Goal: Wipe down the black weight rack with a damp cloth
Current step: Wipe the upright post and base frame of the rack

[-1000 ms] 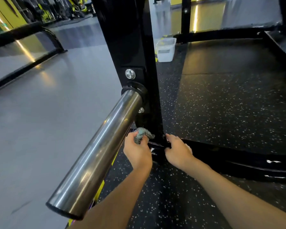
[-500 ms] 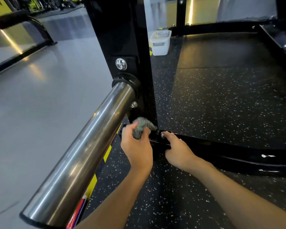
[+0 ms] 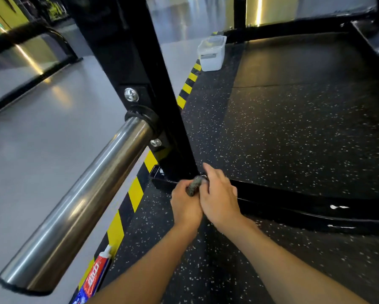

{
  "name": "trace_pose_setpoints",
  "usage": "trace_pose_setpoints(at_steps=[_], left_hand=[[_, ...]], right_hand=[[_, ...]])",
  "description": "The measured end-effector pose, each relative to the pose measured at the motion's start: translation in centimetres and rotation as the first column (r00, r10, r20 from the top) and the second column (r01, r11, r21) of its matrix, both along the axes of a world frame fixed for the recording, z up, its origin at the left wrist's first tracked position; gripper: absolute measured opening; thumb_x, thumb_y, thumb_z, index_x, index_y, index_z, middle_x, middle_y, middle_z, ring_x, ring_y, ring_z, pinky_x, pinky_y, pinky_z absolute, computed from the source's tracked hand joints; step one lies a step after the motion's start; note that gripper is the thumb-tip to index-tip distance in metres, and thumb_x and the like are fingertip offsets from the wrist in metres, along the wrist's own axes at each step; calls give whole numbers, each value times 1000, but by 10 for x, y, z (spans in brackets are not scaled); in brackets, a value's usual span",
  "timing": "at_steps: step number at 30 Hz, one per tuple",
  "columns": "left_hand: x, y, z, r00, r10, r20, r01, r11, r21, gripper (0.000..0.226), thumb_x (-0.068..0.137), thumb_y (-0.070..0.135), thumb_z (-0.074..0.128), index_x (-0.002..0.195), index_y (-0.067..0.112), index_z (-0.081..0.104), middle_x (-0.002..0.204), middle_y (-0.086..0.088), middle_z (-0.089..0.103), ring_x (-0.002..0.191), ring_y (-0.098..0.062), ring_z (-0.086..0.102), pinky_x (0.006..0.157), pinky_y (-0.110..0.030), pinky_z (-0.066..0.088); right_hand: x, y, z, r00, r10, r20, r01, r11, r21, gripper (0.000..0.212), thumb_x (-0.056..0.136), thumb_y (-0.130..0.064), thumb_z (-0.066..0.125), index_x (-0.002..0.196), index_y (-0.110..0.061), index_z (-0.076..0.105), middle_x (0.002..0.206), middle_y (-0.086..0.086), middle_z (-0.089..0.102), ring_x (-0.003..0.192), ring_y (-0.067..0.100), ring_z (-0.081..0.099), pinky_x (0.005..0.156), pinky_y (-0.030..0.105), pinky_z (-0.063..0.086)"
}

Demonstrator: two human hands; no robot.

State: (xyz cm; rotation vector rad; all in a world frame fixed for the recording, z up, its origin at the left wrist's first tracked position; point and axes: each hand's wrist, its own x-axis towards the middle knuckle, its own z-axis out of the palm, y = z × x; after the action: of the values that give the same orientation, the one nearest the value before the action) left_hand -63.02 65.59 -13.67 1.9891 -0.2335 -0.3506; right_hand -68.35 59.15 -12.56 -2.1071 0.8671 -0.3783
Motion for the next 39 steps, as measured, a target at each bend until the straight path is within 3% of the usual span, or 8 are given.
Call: trace_pose_setpoints(at_steps=[4,10,14,18,25,29,32,39], left_hand=[[-2,-7,36,909,-233,-345,141,952,-271,16,94,4,59,106,10,68,99,-12,73,90,-20,70,72,-31,57],[20,-19,49,586,-392,-709,99,903,-418,53,98,37,33,128,4,62,127,-21,65,123,-37,58,110,-50,41],[9,-31,39,910,-364,-201,396,905,154,29,99,18,45,122,21,62,120,5,62,109,-12,57,94,-30,46],[12,-24,17,700,-678,223,408,637,654,19,95,7,51,109,14,62,107,3,63,98,-18,59,79,-34,50],[7,-23,17,744,-644,177,412,651,637,47,94,9,57,140,13,50,150,4,40,133,-19,38,105,-37,42],[3,-27,15,775,-599,201,370,688,624,45,96,10,55,140,14,50,149,4,41,134,-17,36,107,-36,41],[0,-23,8,766,-581,275,318,714,624,41,97,12,55,138,18,52,146,5,44,130,-16,39,100,-34,45],[-7,-15,7,665,-731,154,384,511,769,81,92,11,63,158,16,16,166,4,6,149,-17,11,119,-34,29]], right_hand=[[-6,-6,6,950,61,306,-81,995,54,39,103,-21,41,138,-16,56,145,-4,44,132,10,39,114,33,32],[-24,-37,-22,973,146,180,-121,982,-145,49,100,-19,51,147,-7,38,151,8,19,134,23,38,111,33,39],[-23,-50,-44,997,70,-40,-80,939,-335,43,91,-6,61,133,-7,49,136,14,33,118,31,47,92,35,50],[-15,-39,-35,935,124,-331,-300,775,-556,57,83,-36,64,134,-12,54,135,9,48,130,32,40,107,46,34],[-18,-31,-36,949,-187,-252,41,870,-491,16,92,-12,65,105,-3,67,137,21,46,120,35,48,97,46,49],[-7,-31,-34,963,-136,-232,41,927,-374,67,85,1,66,142,-4,32,146,19,21,115,27,47,93,28,45],[-7,-31,-40,980,-17,-201,-72,902,-426,42,91,-4,63,130,-6,46,139,8,35,112,24,53,86,27,49],[-30,-25,-49,961,-172,-217,16,817,-576,41,85,-18,70,125,-15,59,124,5,58,113,27,51,91,39,46]])
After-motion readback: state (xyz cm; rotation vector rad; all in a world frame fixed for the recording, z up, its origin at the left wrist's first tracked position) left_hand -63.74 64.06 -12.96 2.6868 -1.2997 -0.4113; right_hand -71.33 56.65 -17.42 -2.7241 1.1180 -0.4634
